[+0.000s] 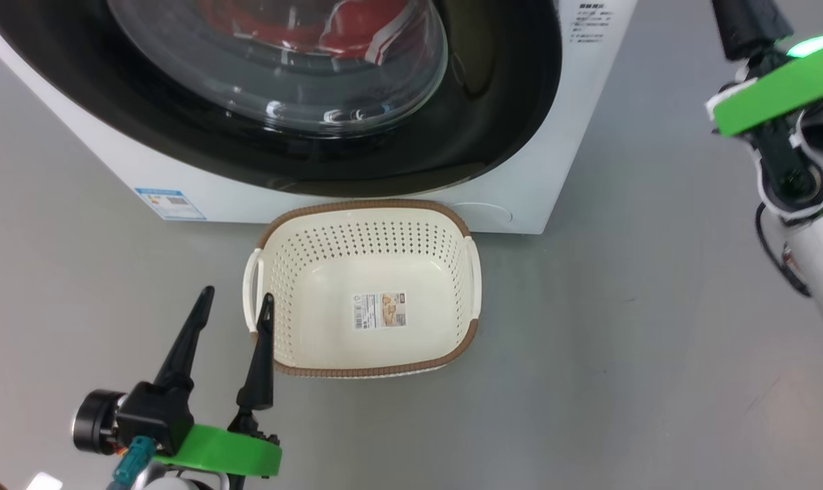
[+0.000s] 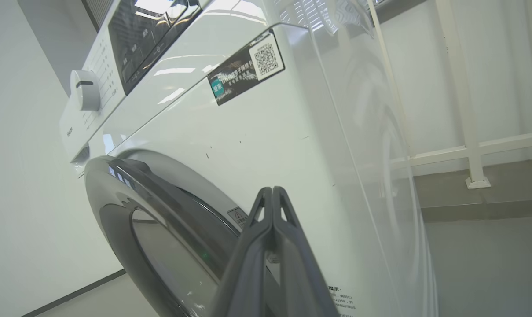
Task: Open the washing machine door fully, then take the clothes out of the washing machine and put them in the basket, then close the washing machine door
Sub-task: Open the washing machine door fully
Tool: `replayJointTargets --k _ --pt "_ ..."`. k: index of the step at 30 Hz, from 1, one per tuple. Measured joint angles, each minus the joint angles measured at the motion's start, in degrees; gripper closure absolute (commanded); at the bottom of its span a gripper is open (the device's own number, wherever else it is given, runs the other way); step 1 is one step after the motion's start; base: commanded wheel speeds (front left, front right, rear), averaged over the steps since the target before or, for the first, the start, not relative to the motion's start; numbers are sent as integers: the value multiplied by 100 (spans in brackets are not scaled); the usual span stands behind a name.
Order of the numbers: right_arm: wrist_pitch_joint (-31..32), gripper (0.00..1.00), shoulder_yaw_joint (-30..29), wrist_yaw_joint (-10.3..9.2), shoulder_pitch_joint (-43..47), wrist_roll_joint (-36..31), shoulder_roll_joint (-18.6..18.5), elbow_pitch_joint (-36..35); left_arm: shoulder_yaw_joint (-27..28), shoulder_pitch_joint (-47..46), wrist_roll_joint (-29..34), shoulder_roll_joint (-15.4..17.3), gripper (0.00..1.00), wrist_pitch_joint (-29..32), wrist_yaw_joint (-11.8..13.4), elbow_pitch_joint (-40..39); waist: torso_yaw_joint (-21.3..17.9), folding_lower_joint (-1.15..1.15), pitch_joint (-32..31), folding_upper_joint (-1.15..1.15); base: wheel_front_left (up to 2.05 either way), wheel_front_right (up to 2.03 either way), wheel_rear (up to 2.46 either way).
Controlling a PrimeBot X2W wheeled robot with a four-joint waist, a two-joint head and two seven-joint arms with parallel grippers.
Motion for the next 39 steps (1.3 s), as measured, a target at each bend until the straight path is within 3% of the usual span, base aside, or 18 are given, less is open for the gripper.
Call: replayJointTargets --k 10,18,33,39 --pt "1285 100 944 0 -749 1770 -434 102 -160 -221 -51 -1 0 -4 47 -7 164 0 336 0 0 0 0" --pt "2557 100 960 0 -1041 3083 -537 300 -276 -357 -151 -3 0 -4 92 -7 337 0 571 0 0 0 0" --pt "4086 100 413 -1 -1636 4214 -169 1475 -442 -581 -297 -9 0 -4 149 -29 569 0 900 0 0 0 0" --pt "4535 100 361 -1 -1829 4269 -126 1844 -538 -586 -328 -11 0 -4 199 -81 612 0 984 0 0 0 0"
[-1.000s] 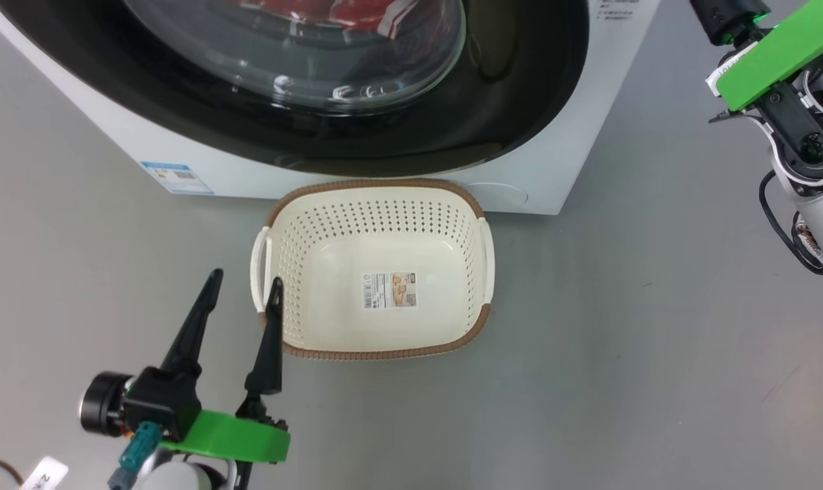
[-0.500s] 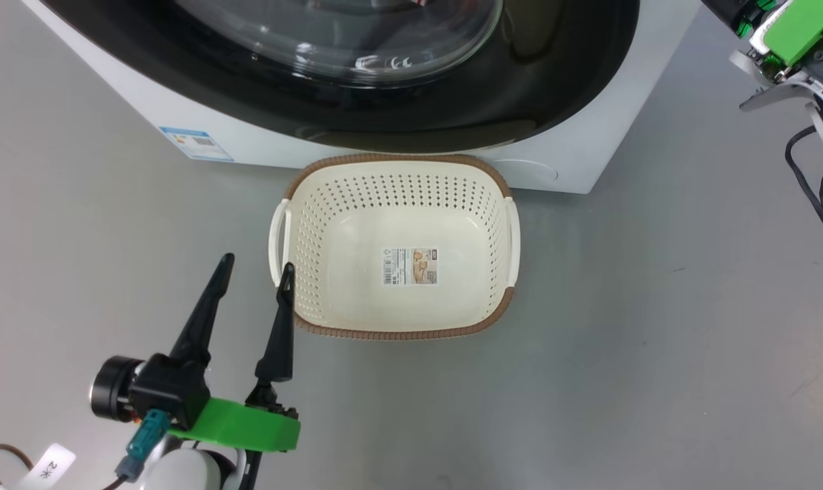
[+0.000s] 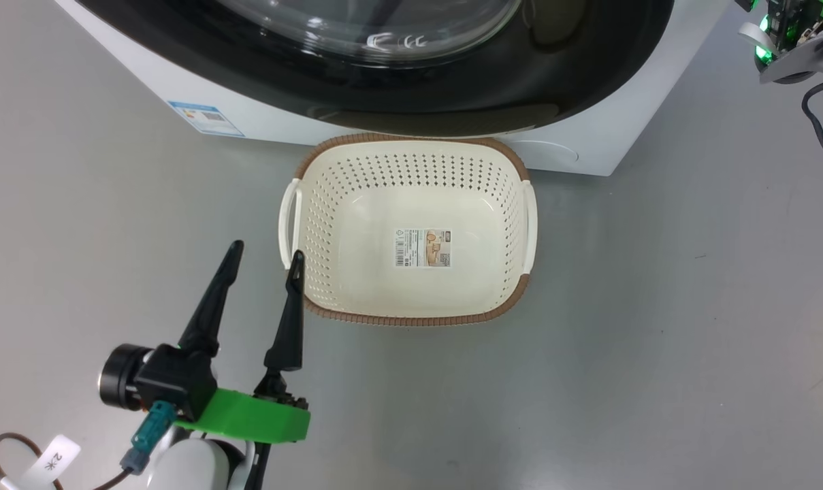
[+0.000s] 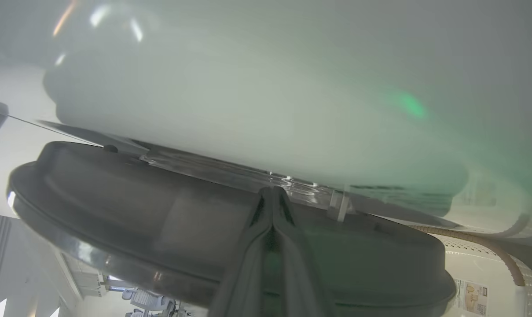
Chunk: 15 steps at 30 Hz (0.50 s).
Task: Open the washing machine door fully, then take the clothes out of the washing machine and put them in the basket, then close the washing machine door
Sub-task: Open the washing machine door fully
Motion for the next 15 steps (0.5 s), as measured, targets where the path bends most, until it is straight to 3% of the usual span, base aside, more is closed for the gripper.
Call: replayJointTargets --k 6,15 --pt "370 100 -25 -16 12 87 94 118 -45 -86 -8 0 0 0 19 -1 3 0 -50 0 0 0 0" --pt "746 100 -146 -16 662 79 138 -391 -119 -27 -16 1 0 0 48 62 -19 0 -354 0 0 0 0"
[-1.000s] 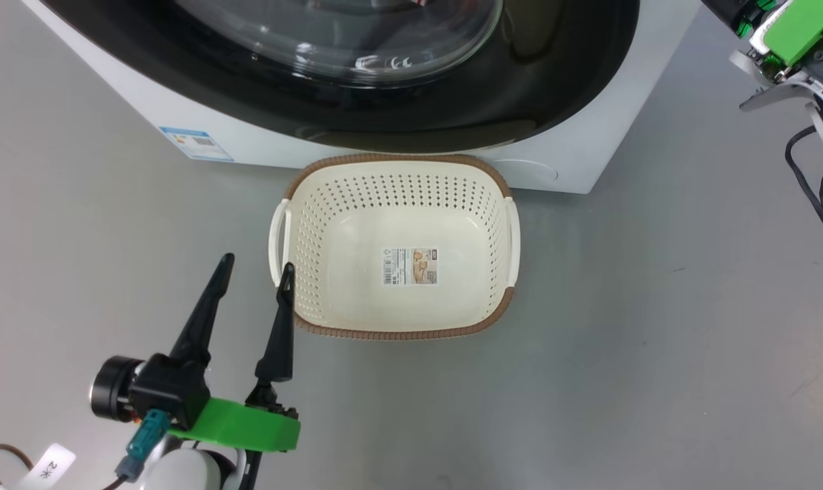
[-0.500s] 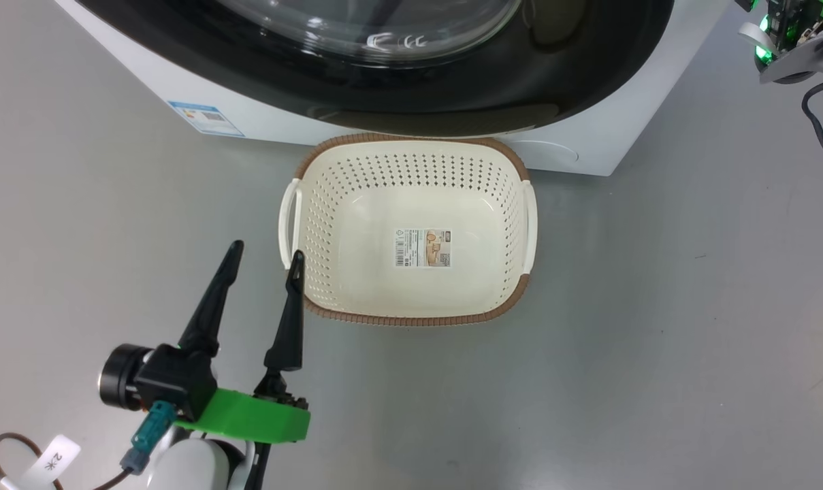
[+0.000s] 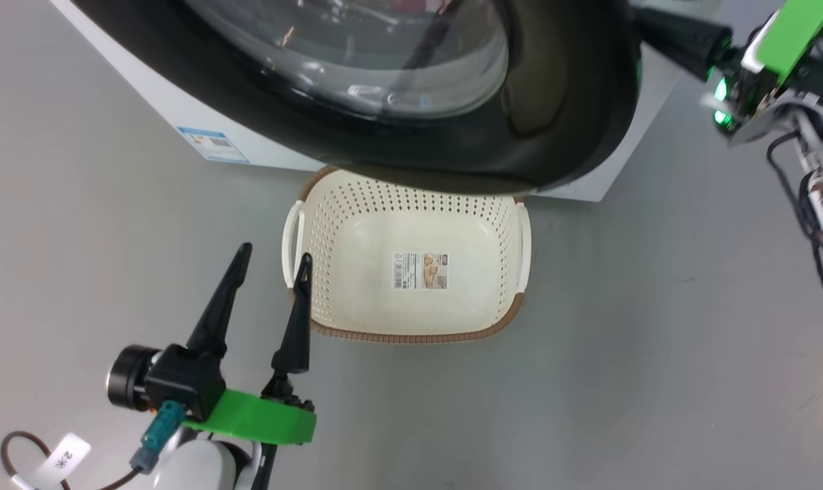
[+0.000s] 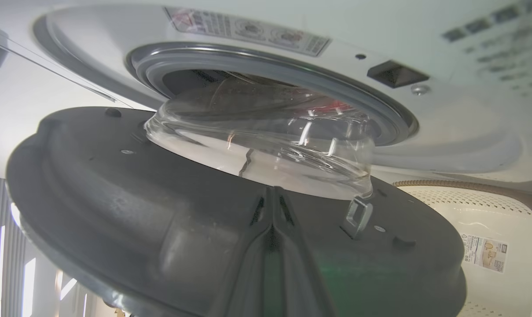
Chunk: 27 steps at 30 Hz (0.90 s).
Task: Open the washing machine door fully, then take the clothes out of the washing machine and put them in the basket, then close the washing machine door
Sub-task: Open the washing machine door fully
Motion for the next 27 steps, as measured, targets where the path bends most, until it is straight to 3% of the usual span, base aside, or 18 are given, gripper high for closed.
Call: replayJointTargets --k 27 --pt "458 100 -73 1 2115 -356 495 -1759 -46 822 12 11 0 0 -7 129 91 0 -923 0 0 0 0"
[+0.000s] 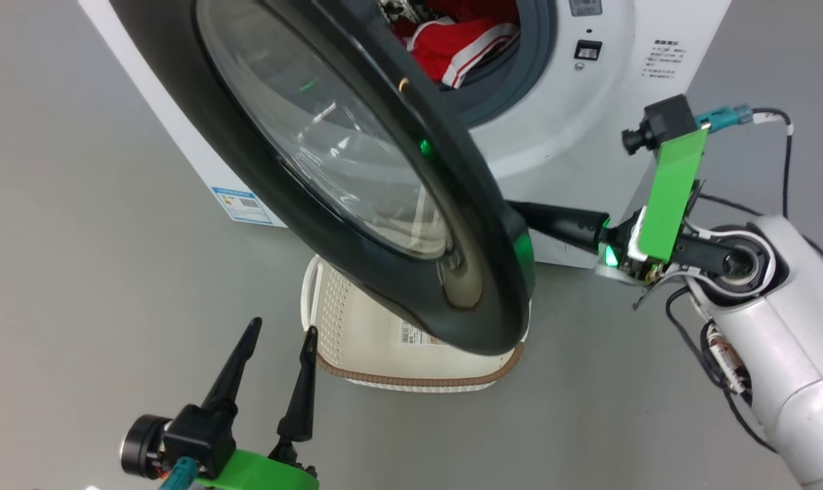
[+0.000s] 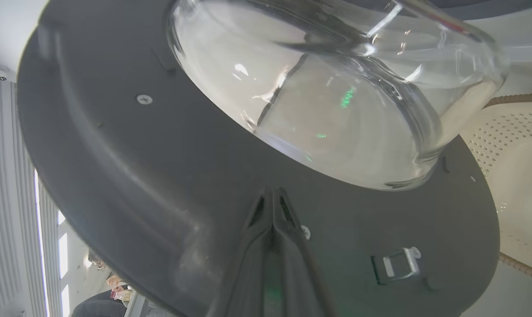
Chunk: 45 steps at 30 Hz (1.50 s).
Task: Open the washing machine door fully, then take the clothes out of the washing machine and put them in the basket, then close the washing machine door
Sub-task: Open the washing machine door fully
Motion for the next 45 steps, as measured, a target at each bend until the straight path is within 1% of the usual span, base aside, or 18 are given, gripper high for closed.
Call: replayJointTargets --k 8,19,28,31,37,45 --pt "20 100 -14 0 446 -170 198 -355 51 106 0 1 0 0 -5 11 175 0 -134 0 0 0 0" --pt "115 100 -38 0 901 -348 415 -627 159 208 2 1 0 0 -8 77 564 0 -281 0 0 0 0" --pt "244 100 -58 0 1151 -403 576 -747 269 279 19 0 0 0 -8 113 942 0 -396 0 0 0 0" --pt "260 100 -58 0 1257 -414 631 -786 290 332 33 0 0 0 -48 136 1129 0 -438 0 0 0 0" --pt "355 100 -14 0 1277 -546 750 -832 361 333 41 0 0 0 -48 138 1404 0 -484 0 0 0 0" --pt "456 100 60 0 1391 -623 944 -891 457 338 41 0 0 0 -48 158 1679 0 -543 0 0 0 0"
